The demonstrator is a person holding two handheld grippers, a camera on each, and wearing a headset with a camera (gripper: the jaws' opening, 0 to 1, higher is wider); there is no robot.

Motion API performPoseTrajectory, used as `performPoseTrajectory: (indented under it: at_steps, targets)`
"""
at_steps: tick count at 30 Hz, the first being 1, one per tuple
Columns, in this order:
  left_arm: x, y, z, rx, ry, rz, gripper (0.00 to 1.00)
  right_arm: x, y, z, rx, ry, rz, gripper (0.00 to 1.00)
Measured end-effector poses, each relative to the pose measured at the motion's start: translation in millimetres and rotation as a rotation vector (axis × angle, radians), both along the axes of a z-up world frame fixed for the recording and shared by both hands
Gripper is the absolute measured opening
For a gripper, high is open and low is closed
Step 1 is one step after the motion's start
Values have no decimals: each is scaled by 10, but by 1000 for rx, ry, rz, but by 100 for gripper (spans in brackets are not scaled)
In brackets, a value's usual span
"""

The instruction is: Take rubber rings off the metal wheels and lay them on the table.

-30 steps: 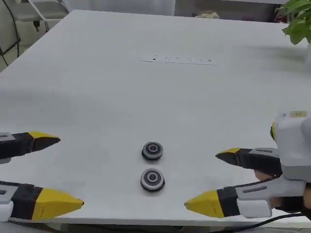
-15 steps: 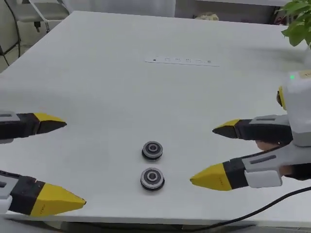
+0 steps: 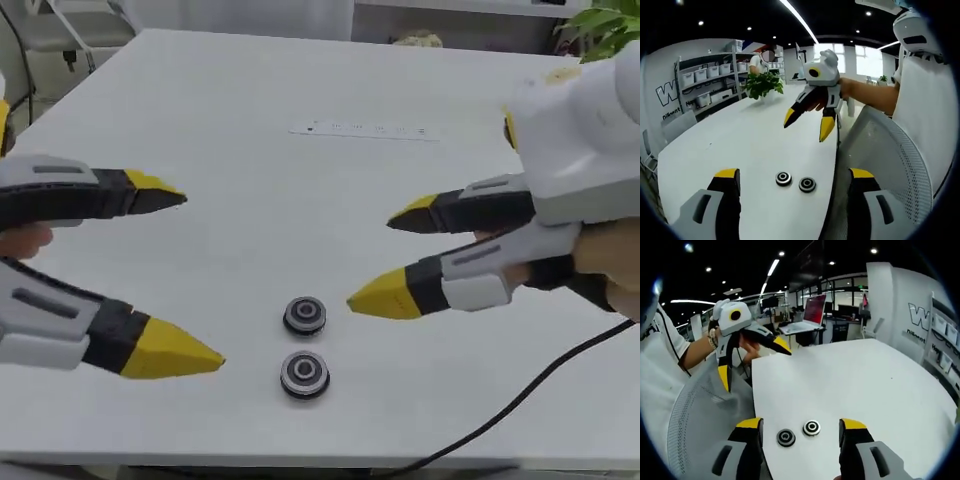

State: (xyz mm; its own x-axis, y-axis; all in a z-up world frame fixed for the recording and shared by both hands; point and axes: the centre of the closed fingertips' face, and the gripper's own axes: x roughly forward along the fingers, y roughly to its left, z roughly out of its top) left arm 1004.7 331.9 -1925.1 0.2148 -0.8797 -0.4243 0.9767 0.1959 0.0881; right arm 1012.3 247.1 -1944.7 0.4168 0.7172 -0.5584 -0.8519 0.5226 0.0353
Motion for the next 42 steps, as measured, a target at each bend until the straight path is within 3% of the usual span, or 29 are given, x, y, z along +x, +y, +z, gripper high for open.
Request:
performPoseTrajectory:
  at_steps: [3,7,10,12,14,18,22,24,26,30,33,34,35,37,38,39,40,42]
  targets:
    - [52,-132,64,-47,-13,-11,84,51,164,21,23,-8,44,57]
    - [124,-282,51,-47,-49,-50,76,27,316,-114,-12,22,114,52]
    - [115,-414,62,-78,-32,-89,76,34,351,-256,-29,36,124,50]
    - [117,-483,33,-74,-40,-111,74,82,332,-358,-13,38,118,47]
    - [106,-521,-43,-41,-78,-160,72,-2,338,-488,-5,62,164,44]
    - [113,-581,-137,-55,-40,-180,67,-66,284,-692,-27,88,192,40]
    - [169,-593,-306,-49,-8,-148,63,-57,244,-822,-19,114,172,35]
    - [162,-600,-377,-83,14,-135,63,-75,248,-900,-22,127,166,32]
    - [132,-599,-436,-115,56,-118,64,-125,240,-999,-54,142,186,30]
    - [34,-598,-605,-66,68,-152,51,-198,281,-1097,-96,147,227,29]
    - [-16,-625,-718,-70,67,-154,43,-233,284,-1166,-110,149,243,28]
    - [-38,-607,-790,-20,23,-187,39,-251,270,-1197,-123,153,242,27]
    - [-25,-606,-800,-9,-11,-191,36,-249,265,-1212,-129,148,239,26]
    - [-17,-622,-819,-31,8,-170,31,-244,258,-1247,-140,148,235,25]
    - [-26,-620,-870,-26,39,-168,31,-243,258,-1263,-145,148,232,23]
    - [-40,-609,-922,-6,46,-178,31,-271,266,-1263,-134,166,230,21]
    - [-35,-581,-1006,33,36,-186,31,-265,268,-1258,-130,164,230,20]
    - [-23,-568,-1072,50,32,-179,30,-266,265,-1258,-127,164,227,19]
